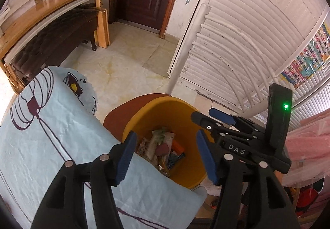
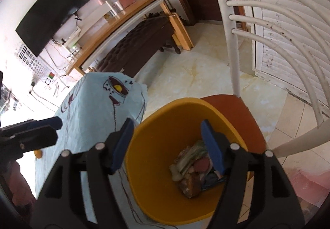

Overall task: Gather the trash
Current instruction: 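Open both tools over the yellow bin to drop the cup and pad, then move both tools back over the orange-red bottle on the bed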

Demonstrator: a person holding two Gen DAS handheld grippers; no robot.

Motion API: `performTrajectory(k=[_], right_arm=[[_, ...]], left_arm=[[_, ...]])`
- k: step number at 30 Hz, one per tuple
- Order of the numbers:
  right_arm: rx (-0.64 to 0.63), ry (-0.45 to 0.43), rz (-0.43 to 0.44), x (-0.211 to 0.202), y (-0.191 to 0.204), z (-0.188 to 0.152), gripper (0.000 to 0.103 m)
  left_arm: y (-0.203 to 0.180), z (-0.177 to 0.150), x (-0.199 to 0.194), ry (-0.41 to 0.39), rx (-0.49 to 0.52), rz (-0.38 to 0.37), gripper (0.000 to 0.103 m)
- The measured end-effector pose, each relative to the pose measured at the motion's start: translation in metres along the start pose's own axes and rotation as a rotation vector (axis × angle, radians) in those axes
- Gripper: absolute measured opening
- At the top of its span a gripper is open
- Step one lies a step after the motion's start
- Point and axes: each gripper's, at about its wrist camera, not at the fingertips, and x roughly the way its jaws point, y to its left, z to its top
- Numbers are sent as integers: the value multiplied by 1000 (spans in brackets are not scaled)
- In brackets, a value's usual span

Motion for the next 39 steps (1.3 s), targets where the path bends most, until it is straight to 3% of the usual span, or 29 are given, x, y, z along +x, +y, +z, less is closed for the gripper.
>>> performTrajectory(k=[4,17,32,39], right_arm=[[-8,-4,13,-2,10,0,66],[-111,14,84,4,85,-1,67],[-353,116,157,36,224,-32,67],[-480,169,216,48,286,-58,67]], left_arm=[[11,-4,-9,2,-24,25,68],[72,-32,-80,-134,-122,89,68],[206,-100,-163,-249,-343,239,69],[268,-139,-199,-290,-420,370,70]])
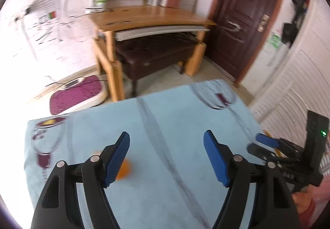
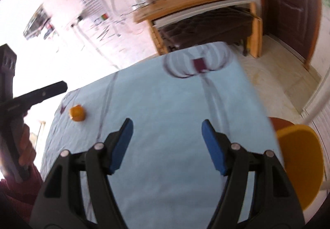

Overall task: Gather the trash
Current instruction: 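Move both tools back over the orange-red bottle on the bed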

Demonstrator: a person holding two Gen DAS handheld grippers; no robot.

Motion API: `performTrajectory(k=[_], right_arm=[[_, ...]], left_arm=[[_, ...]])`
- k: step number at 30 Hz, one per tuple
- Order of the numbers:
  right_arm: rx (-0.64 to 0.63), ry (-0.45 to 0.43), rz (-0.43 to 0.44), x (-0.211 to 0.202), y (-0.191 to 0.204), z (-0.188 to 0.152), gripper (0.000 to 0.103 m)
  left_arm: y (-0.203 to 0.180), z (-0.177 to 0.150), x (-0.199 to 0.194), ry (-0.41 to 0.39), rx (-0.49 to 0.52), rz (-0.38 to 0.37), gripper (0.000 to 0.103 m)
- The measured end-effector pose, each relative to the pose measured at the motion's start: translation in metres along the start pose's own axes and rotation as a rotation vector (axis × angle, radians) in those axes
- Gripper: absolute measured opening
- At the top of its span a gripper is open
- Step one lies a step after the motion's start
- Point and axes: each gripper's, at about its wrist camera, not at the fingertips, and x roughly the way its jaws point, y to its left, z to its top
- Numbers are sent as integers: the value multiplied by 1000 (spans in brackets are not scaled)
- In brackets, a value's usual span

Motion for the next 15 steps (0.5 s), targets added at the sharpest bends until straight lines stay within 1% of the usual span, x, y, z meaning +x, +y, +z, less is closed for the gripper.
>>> performTrajectory(k=[1,5,6,8,11,15], right_arm=[[-16,9,14,4,9,0,67],[-105,51,63,26,53,4,67],[-128,59,74,30,63,5,67],[-166,75,92,39,81,7,67],[-228,103,124,51,107,10,67],[-297,144,153,67,138,12,67]], left_arm=[[10,0,-2,-6,-11,20,70],[58,1,-7,-36,-67,155,70],[68,1,-7,-38,-80,172,70],[89,0,-6,-28,-116,190,71],[113,-2,-1,-16,-162,196,71],[133,-4,8,10,-202,182,71]])
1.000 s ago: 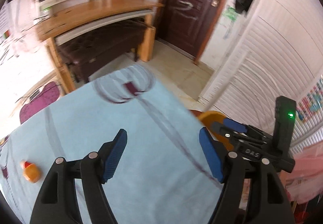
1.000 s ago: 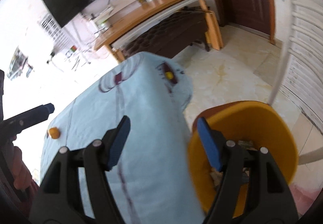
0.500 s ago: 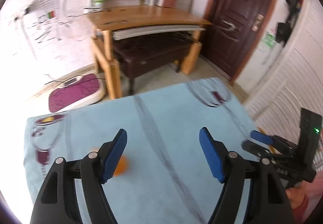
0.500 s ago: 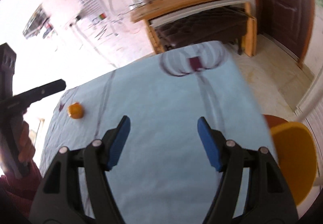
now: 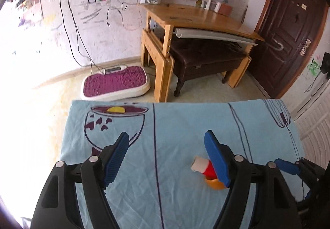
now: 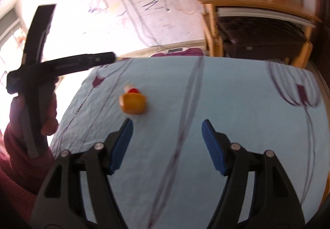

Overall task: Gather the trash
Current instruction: 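Move both tools back over the orange-red bottle on the bed, then grasp the orange cap end of the bottle with the right tool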

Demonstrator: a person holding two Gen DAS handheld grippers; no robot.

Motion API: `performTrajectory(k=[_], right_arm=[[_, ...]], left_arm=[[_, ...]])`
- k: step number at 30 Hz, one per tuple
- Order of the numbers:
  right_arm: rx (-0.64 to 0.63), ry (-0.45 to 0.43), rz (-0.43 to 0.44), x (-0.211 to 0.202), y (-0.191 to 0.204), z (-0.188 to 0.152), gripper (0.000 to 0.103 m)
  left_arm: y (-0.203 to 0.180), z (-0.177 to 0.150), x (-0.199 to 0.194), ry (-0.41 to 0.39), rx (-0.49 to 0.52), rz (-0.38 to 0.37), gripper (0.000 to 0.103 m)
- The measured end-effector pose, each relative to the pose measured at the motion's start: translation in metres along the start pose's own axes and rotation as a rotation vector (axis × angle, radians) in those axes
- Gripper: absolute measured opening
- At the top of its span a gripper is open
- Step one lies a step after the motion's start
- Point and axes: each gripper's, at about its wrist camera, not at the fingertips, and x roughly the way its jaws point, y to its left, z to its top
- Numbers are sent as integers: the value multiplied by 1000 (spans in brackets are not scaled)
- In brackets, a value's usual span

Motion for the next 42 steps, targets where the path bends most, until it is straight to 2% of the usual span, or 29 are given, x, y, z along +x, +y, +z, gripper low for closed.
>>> performTrajectory(k=[8,16,20,22,27,32,36,42], right_arm=[[-97,84,55,44,35,19,67],[-113,109,30,67,40,27,67],[-130,98,-7,65,41,26,64],[-135,97,-12,64,41,24,54],[-155,89,-15,62,45,21,40],[-161,91,-35,57,49,18,40],[-140,67,-34,42,42,12,40],[-81,69,-68,25,18,-2,40]], left_arm=[[16,-1,11,22,-51,-15,71],[16,-4,18,39,-45,-8,72],[15,-2,25,48,-44,-10,73],[11,-3,29,54,-36,-17,73],[2,-7,38,67,-2,12,74],[6,-9,39,64,-19,10,74],[2,-10,40,65,-8,-48,74],[-29,-21,41,70,99,-107,74]])
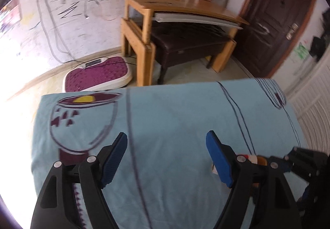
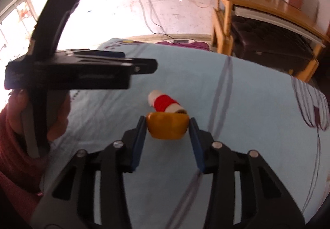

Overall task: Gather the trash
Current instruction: 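Grasp the orange cap end of the bottle with the right tool, then lift the orange cap with the right tool while the left tool grasps the red-white tube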

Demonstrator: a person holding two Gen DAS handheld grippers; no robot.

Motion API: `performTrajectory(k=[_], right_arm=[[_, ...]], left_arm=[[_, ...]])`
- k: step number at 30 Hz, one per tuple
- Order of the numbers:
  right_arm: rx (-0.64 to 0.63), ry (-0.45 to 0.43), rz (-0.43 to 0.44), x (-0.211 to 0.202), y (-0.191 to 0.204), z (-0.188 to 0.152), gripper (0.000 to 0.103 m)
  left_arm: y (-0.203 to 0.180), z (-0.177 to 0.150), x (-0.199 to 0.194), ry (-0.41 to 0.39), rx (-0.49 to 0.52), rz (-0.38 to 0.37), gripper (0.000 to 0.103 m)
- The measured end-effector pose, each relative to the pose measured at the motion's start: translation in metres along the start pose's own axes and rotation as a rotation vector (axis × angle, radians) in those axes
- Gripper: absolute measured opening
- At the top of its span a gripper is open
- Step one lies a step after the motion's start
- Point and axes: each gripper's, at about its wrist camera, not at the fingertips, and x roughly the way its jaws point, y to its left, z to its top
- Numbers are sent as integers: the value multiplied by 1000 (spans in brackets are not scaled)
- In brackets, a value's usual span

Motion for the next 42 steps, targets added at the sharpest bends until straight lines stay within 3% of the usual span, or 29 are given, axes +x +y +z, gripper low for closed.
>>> performTrajectory(k=[3,7,13,16,18,23,27,31,37,42], right_arm=[[10,-1,-28,-11,-10,-10,40],[2,8,-78,-23,-19,-22,40],[8,40,-111,-41,-41,-42,40],[24,46,-97,-49,-52,-48,40],[38,49,-83,-54,-60,-53,40],[90,44,-52,-64,-88,-59,40],[117,37,-12,-66,-102,-59,40],[126,6,35,-76,-108,-52,40],[146,-73,23,-103,-123,-43,40],[243,-107,13,-114,-151,-59,41]], left_arm=[[-13,-5,1,-16,51,1,74],[-36,-12,-7,-59,167,-63,74],[-107,-41,-30,-171,561,-179,74],[-134,-50,-32,-158,719,-280,74],[-148,-53,-24,-122,811,-288,74],[-166,-48,-4,-65,864,-258,73],[-175,-45,7,-45,855,-229,66],[-186,-40,21,-14,835,-219,66],[-194,-26,33,13,768,-244,66],[-214,-19,41,28,778,-276,65]])
